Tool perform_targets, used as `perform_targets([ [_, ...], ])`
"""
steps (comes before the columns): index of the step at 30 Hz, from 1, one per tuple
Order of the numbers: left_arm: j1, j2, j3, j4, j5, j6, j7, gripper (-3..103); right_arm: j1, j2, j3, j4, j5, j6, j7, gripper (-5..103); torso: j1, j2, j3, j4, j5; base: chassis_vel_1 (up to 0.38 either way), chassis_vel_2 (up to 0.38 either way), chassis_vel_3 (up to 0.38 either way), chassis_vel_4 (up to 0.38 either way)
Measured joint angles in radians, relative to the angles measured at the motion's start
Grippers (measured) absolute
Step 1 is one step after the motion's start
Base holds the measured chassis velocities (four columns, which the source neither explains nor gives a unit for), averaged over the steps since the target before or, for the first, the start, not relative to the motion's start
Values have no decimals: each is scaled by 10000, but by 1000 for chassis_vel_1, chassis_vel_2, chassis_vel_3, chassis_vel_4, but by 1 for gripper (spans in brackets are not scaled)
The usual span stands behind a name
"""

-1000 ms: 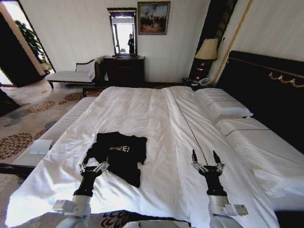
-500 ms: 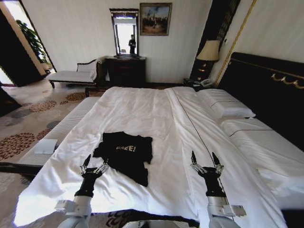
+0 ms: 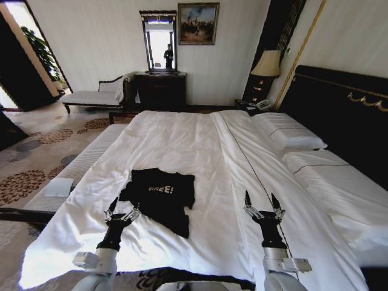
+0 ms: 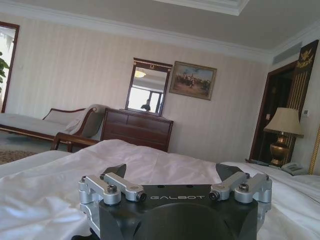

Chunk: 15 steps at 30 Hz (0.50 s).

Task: Fold the clothes on the bed.

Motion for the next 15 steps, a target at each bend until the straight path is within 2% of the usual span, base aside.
perform_targets([
  [3,23,-6,-71,-1,-4,-24,-17,100,29,-65,-6,-24,29,-1,0,100,1,0,-1,0,-10,88,92,-96,-89],
  [15,80,-138,37,0,149,-65,-33,100,-14,-126,-9,31,62,-28,94,100,0,0,1,-1,0,16,18,-20,-20],
])
